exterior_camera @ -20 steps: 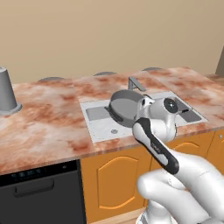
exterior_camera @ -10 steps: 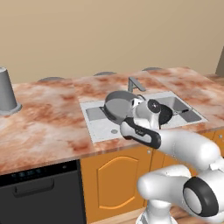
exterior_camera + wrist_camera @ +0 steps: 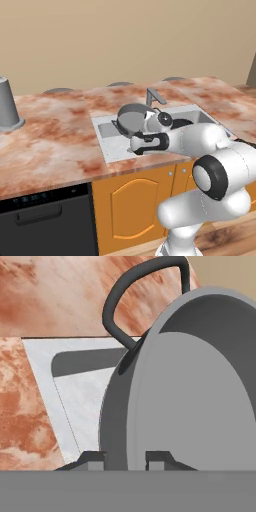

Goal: Move the pot and pan from the stove into the sink.

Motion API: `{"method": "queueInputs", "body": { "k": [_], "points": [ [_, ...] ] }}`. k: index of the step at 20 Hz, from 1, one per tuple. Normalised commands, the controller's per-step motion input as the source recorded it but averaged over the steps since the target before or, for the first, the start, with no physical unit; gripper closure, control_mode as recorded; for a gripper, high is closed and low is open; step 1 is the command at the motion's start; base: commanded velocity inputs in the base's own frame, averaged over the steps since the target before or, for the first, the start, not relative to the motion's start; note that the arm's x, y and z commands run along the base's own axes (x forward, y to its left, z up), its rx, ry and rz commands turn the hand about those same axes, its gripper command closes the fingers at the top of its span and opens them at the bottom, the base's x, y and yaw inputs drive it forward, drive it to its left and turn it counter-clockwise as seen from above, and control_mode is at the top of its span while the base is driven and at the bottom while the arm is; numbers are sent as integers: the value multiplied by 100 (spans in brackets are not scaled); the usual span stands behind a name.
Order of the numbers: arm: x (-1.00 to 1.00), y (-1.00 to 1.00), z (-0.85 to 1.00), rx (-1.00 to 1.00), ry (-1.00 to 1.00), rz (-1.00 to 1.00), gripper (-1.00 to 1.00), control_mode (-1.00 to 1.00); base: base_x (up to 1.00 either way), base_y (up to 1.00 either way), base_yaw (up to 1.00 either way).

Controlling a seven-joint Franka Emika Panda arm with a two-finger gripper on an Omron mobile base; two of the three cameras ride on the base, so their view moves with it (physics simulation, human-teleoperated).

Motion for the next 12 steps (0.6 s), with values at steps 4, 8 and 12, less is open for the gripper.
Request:
{"method": "queueInputs", "body": {
  "k": [4,8,12],
  "points": [
    [2,0,0,0,0,0,100,-100,0,0,0],
    [5,0,-1,0,0,0,100,-100,0,0,0],
    [23,0,-19,-1,1,0,100,-100,0,0,0]
  ]
}}
